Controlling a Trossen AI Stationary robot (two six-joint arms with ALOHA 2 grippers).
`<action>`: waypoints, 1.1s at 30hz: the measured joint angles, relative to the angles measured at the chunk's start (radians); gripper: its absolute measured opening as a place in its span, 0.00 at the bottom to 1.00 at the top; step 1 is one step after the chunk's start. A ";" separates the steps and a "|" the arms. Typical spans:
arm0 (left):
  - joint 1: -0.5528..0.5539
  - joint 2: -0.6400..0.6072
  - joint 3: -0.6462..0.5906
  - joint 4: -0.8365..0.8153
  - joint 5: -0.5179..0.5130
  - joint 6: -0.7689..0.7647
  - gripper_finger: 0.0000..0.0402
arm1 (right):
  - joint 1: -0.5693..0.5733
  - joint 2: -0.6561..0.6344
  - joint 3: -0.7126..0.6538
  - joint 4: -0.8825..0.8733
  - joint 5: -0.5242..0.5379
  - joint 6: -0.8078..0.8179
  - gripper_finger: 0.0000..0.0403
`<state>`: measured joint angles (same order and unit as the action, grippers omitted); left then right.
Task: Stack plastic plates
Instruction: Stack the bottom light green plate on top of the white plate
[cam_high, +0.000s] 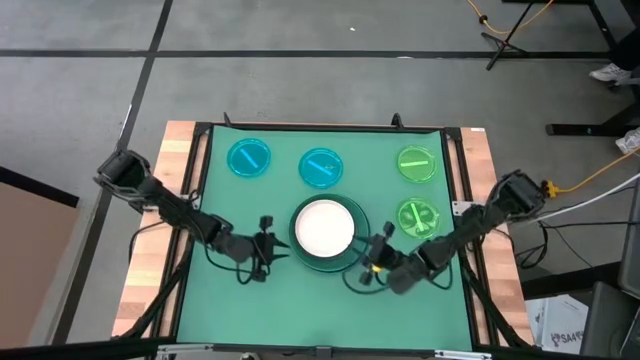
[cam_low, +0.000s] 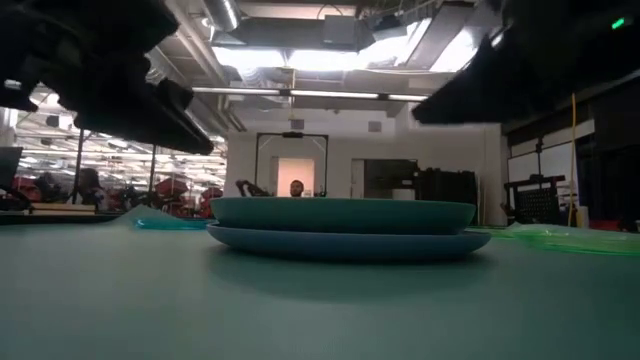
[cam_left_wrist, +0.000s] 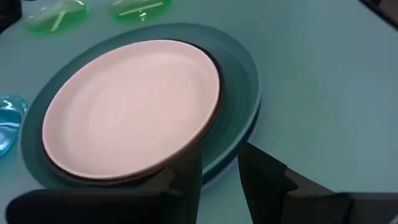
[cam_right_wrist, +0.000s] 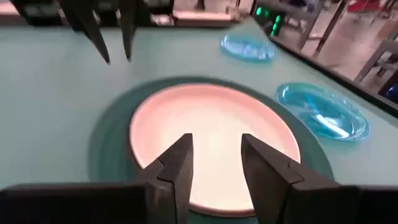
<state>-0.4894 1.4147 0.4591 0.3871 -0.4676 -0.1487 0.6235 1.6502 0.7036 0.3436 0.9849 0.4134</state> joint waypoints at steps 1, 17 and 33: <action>0.003 0.000 -0.012 0.015 0.000 -0.001 0.24 | -0.016 -0.005 0.000 -0.024 -0.024 -0.001 0.31; 0.063 -0.151 -0.026 0.025 0.089 0.106 0.24 | -0.075 -0.385 0.000 -0.681 -0.342 0.268 0.31; 0.095 -0.157 -0.026 0.012 0.092 0.116 0.24 | -0.074 -0.358 0.000 -1.134 -0.642 0.722 0.47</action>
<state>-0.3946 1.2575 0.4332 0.3992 -0.3759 -0.0322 0.5495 1.2925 0.7040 -0.7902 0.3429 1.1356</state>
